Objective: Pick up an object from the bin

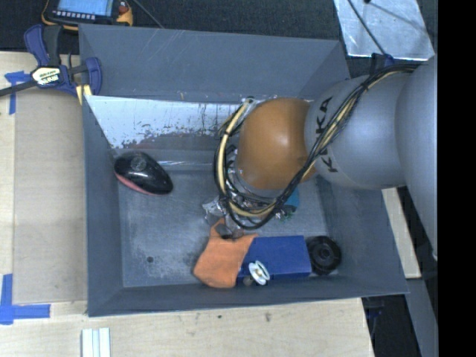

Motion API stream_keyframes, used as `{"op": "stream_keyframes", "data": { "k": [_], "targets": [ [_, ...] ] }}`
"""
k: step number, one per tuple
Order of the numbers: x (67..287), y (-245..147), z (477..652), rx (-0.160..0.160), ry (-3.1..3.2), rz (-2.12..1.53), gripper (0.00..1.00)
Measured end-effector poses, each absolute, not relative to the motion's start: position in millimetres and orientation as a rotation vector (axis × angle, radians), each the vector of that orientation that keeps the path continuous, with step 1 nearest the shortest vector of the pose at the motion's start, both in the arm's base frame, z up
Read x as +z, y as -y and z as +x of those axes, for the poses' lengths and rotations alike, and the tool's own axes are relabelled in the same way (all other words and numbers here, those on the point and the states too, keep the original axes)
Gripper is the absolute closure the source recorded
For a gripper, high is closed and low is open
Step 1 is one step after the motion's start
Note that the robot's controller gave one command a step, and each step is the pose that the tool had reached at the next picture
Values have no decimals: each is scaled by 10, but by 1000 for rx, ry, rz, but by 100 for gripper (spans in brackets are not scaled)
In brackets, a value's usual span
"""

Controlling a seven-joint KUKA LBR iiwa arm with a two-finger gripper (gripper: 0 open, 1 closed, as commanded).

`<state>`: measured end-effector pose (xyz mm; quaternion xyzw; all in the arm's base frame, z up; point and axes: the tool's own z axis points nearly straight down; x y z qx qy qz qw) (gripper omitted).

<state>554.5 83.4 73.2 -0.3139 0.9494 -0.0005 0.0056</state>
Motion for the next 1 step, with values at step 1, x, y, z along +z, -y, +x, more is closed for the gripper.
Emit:
{"op": "stream_keyframes", "data": {
  "k": [1],
  "targets": [
    [1124, -856, 5438, 1, -2966, -1032, 100]
  ]
}}
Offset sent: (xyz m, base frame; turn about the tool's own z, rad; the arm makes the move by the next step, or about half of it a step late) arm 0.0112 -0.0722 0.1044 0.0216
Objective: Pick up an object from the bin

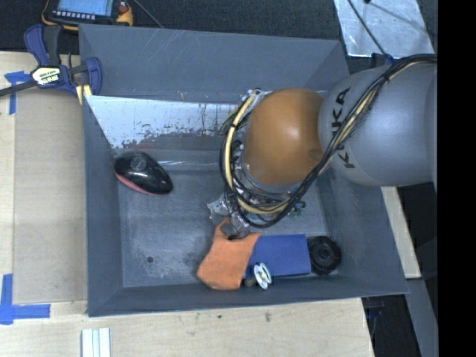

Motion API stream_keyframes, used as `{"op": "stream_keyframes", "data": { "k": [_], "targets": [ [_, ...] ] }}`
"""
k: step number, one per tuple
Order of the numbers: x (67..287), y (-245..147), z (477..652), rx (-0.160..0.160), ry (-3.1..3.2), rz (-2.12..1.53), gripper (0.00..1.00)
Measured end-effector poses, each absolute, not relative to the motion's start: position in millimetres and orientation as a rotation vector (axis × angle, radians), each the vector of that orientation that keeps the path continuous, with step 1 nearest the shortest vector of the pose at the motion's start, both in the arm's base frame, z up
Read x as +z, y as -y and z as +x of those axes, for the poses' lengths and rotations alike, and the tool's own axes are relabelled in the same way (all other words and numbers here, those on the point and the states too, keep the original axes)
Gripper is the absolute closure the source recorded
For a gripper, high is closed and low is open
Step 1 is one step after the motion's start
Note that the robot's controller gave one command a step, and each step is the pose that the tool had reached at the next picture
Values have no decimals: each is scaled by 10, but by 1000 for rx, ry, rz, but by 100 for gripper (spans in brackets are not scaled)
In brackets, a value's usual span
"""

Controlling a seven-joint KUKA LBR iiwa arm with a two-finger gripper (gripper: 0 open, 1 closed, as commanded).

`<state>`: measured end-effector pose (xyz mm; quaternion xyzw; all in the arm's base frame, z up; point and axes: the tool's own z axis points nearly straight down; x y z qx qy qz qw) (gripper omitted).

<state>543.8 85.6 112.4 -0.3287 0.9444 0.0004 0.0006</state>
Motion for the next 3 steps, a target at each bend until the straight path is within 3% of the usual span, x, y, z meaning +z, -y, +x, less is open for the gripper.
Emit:
{"op": "stream_keyframes", "data": {
  "k": [1, 2, 3],
  "targets": [
    [1608, -407, 5575, 3, -2975, -996, 100],
    [1654, -311, 5492, -6, -2982, -984, 100],
    [2201, -457, 5202, 4, -2961, -1061, 100]
  ]
}}
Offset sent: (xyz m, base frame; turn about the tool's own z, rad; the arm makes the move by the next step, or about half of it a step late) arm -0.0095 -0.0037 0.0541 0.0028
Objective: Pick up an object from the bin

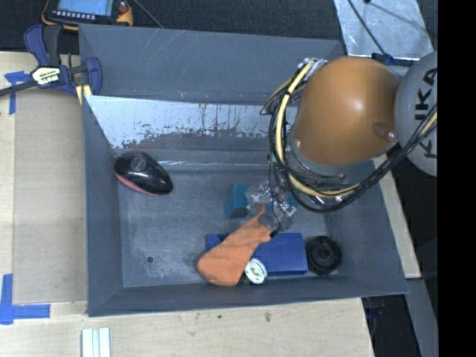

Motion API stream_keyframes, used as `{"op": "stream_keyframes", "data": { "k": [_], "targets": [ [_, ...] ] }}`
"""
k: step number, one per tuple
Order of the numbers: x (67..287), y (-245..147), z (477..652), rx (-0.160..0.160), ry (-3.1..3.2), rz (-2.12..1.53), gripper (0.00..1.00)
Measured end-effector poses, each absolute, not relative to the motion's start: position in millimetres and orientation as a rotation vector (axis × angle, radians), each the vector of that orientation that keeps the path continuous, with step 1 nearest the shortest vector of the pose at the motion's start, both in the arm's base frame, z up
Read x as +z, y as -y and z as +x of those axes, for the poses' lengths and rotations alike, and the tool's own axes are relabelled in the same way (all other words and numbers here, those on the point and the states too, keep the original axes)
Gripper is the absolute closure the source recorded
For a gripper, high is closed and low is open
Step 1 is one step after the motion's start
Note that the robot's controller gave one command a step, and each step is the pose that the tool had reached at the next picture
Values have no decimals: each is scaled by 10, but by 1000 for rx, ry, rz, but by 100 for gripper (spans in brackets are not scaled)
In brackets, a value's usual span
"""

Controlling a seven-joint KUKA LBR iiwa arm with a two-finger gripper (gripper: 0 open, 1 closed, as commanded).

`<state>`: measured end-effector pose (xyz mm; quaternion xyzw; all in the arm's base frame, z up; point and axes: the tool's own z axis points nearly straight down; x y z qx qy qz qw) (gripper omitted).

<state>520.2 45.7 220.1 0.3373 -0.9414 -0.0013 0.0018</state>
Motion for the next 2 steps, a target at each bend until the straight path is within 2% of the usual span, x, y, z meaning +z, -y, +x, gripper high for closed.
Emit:
{"op": "stream_keyframes", "data": {
  "k": [1, 2],
  "targets": [
    [1972, -374, 5274, 5, 2981, 1036, 100],
    [1750, -708, 5086, -2, 2961, 1037, 100]
  ]
}}
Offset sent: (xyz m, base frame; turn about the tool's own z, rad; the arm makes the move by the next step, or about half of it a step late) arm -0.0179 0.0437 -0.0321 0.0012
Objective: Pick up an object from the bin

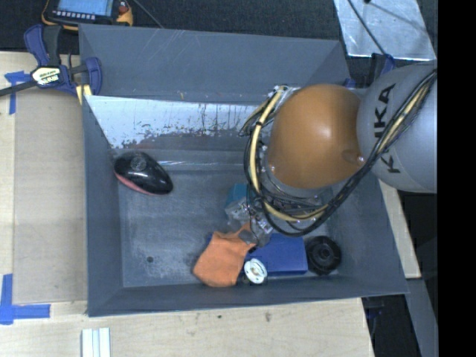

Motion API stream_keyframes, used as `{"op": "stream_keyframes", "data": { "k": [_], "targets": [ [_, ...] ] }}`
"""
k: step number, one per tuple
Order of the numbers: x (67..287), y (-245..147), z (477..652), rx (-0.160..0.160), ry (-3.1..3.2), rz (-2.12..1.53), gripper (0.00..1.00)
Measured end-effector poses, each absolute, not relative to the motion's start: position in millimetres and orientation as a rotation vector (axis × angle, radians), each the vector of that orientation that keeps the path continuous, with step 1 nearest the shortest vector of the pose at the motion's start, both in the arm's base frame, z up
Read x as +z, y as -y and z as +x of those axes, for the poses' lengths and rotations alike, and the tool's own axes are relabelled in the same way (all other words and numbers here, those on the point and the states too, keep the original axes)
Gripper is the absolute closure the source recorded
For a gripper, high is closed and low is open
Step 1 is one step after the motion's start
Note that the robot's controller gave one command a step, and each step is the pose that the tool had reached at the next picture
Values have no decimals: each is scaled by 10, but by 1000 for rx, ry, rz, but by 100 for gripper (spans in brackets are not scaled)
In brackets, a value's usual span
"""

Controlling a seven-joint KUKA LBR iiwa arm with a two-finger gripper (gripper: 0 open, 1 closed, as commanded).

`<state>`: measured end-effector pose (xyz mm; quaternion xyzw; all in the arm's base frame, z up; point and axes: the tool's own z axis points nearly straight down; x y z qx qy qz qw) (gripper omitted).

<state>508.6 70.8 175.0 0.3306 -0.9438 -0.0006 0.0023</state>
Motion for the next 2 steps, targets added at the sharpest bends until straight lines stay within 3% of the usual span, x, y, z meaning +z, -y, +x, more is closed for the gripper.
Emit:
{"op": "stream_keyframes", "data": {
  "k": [1, 2],
  "targets": [
    [2000, -805, 5088, -4, 2918, 1179, 100],
    [1963, -548, 5115, -1, 2930, 1139, 100]
  ]
}}
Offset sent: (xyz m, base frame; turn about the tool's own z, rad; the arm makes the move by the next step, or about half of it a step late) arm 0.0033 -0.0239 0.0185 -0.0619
